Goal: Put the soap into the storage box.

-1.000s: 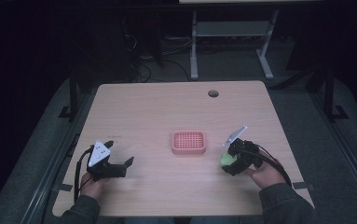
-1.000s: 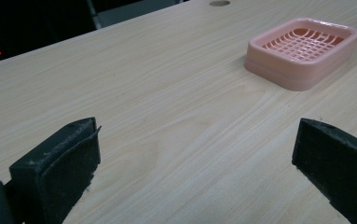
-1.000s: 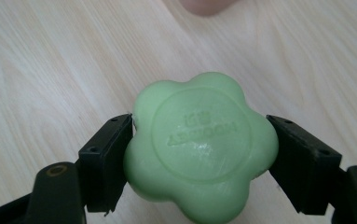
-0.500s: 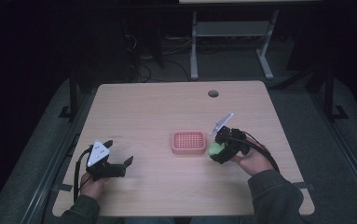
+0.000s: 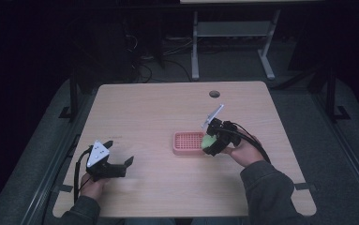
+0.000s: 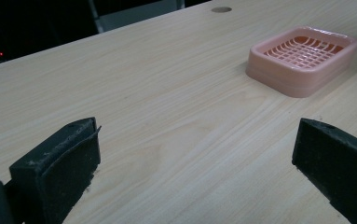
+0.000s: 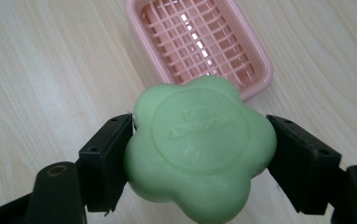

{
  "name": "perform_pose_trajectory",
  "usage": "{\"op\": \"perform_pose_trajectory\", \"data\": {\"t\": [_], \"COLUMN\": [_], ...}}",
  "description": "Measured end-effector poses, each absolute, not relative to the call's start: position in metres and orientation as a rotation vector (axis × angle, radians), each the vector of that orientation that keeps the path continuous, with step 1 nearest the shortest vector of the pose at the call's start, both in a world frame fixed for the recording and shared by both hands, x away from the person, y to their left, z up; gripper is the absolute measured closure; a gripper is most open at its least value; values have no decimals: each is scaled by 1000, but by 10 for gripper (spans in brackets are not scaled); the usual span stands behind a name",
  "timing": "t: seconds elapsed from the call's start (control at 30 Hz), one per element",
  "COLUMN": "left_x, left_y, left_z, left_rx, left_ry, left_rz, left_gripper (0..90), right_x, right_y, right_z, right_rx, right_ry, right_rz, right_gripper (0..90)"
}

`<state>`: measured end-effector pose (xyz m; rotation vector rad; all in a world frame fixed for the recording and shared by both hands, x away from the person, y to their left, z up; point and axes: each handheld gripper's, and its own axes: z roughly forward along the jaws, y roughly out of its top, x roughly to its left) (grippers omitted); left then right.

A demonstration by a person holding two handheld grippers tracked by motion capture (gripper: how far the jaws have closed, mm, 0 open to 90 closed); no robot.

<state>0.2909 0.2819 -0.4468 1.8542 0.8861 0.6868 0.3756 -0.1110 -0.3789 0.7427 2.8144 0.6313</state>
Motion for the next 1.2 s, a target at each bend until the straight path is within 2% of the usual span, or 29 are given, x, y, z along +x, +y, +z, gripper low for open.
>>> {"op": "perform_pose_trajectory", "data": {"t": [0.5,1.2], "left_x": [291,291], "left_y": [282,282], "left_z": [-447,-446], "left_rx": [1850,1850], "left_ry": [883,878], "left_rz": [678,673], "left_gripper": [2,2], "right_x": [397,430], "right_y": [-83,-44], "right_z": [-380,-408], "right_rx": [711,702], "right_ry": [2846,2911], "right_rz": [615,578], "right_gripper": [259,260]}}
